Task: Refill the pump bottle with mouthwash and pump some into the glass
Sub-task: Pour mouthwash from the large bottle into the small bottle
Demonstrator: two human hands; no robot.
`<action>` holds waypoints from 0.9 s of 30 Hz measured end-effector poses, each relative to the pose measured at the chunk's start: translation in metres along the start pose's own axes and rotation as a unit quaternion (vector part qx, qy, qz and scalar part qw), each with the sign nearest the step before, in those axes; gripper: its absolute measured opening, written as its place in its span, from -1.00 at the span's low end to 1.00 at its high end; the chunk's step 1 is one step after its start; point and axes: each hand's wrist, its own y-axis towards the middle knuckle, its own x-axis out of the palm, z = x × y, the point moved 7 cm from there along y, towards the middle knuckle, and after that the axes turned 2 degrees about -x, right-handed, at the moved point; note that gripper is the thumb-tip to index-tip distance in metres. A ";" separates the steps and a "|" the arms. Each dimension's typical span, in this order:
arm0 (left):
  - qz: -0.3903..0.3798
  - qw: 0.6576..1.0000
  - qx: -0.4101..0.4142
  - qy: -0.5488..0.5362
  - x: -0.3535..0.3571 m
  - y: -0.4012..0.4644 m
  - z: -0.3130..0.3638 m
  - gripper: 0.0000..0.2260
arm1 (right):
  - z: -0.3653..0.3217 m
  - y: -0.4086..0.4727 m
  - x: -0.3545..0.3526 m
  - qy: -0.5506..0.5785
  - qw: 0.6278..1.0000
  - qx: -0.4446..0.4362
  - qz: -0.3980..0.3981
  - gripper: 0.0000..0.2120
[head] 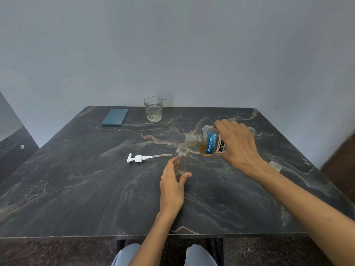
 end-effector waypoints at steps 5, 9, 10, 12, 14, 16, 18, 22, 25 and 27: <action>-0.002 1.000 -0.005 -0.002 0.000 0.000 0.000 -0.49 | 0.000 0.000 0.000 0.003 1.000 0.001 0.000 -0.45; -0.002 1.000 -0.007 -0.001 0.000 -0.001 0.001 -0.49 | -0.001 0.000 0.000 0.004 1.000 0.002 0.001 -0.44; -0.002 1.000 -0.008 -0.001 0.000 -0.001 0.001 -0.49 | -0.001 0.000 0.000 0.002 1.000 0.001 0.001 -0.43; -0.002 1.000 -0.008 -0.001 0.000 -0.001 0.001 -0.49 | -0.001 0.001 -0.001 0.001 1.000 0.000 0.000 -0.43; -0.003 1.000 -0.008 -0.001 0.000 -0.001 0.001 -0.49 | -0.001 0.001 -0.001 0.000 1.000 0.001 -0.005 -0.43; -0.004 1.000 -0.010 -0.002 0.000 -0.001 0.001 -0.49 | -0.001 0.001 -0.001 -0.001 1.000 0.001 -0.012 -0.44; -0.005 1.000 -0.011 -0.001 0.000 -0.001 0.001 -0.48 | -0.001 0.001 -0.001 -0.002 1.000 0.001 -0.016 -0.44; -0.005 1.000 -0.012 -0.002 0.000 -0.001 0.001 -0.49 | -0.001 0.001 -0.002 -0.010 1.000 -0.002 -0.024 -0.46; -0.005 1.000 -0.014 0.000 0.000 -0.001 0.001 -0.49 | -0.001 0.001 -0.003 -0.013 1.000 -0.002 -0.028 -0.46; -0.006 1.000 -0.014 0.000 0.000 -0.001 0.001 -0.49 | -0.001 0.001 -0.004 -0.015 1.000 -0.002 -0.027 -0.45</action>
